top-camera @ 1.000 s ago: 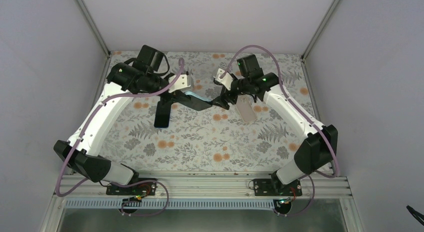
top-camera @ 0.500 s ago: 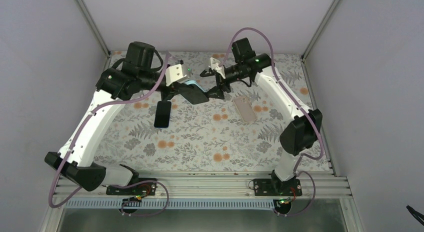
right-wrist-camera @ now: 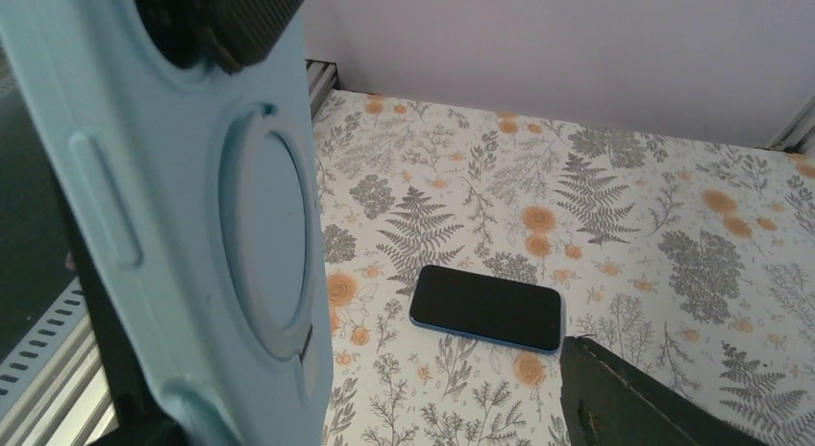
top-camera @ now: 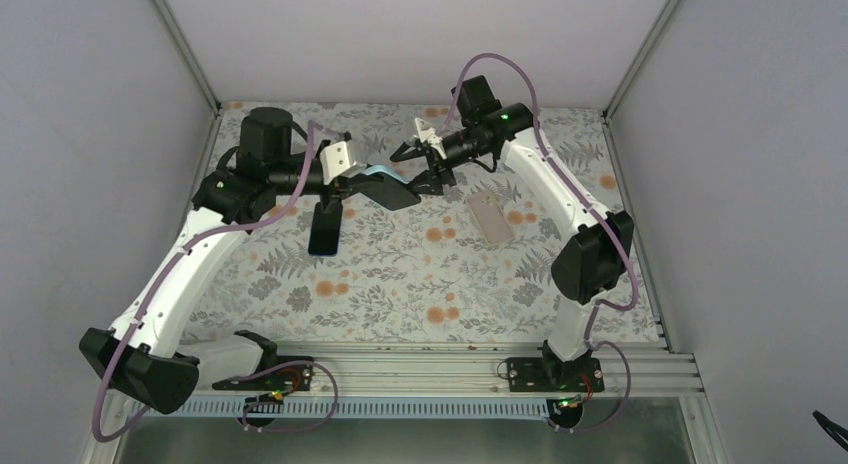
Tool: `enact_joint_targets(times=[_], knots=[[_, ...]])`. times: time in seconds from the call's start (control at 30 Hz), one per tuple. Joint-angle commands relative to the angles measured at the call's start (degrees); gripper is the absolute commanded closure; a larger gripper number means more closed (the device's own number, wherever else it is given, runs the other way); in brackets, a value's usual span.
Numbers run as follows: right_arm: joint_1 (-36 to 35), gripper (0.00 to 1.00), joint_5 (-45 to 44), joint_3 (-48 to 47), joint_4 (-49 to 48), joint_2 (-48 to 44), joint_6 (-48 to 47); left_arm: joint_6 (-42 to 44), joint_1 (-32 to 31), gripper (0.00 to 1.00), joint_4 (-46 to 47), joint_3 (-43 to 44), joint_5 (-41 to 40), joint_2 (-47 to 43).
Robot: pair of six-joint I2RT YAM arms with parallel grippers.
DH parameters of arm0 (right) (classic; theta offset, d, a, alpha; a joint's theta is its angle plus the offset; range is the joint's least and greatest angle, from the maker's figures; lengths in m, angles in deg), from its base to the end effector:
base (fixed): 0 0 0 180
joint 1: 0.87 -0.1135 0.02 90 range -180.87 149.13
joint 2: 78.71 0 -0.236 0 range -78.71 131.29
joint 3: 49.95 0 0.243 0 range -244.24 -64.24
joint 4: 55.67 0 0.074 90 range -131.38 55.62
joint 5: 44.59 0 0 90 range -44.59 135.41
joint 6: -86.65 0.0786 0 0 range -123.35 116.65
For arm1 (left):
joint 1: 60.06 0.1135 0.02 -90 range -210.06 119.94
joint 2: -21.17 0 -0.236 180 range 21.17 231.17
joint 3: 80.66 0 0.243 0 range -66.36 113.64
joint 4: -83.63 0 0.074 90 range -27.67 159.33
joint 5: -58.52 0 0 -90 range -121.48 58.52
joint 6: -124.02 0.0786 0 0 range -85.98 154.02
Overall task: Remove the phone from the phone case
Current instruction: Remove the phone case from the phone.
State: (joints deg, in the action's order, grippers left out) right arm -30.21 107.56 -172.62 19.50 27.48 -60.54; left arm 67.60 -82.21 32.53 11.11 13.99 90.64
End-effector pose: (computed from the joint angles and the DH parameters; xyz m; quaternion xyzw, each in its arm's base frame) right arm 0.2940 0.2450 0.3145 -0.6667 0.5051 0.4268 0.3439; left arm 0.2338 -0.1557 0.3645 0.5450 0.6099 -0.2842 0.5003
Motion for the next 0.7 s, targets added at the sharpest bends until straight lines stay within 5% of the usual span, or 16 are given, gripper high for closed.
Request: enact_joint_targets(times=[0.0, 0.23, 0.53, 0.67], knots=[[-15.19, 0.25, 23.42, -0.34, 11.59, -4.79, 4.93, 3.43, 4.43, 0.98, 37.15, -3.39, -28.33, 3.99], [-22.08, 0.26, 22.86, 0.87, 11.33, -4.75, 5.69, 3.33, 4.71, 0.98, 47.1, -4.4, -37.91, 6.64], [-29.44, 0.27, 24.24, -0.04, 11.88, -3.83, 5.75, -0.09, 4.78, 0.98, 53.71, -3.29, -40.45, 10.67], [-32.78, 0.34, 24.67, -1.05, 11.85, -4.1, 5.77, -0.81, 4.86, 0.98, 55.47, -3.42, -41.0, 12.08]])
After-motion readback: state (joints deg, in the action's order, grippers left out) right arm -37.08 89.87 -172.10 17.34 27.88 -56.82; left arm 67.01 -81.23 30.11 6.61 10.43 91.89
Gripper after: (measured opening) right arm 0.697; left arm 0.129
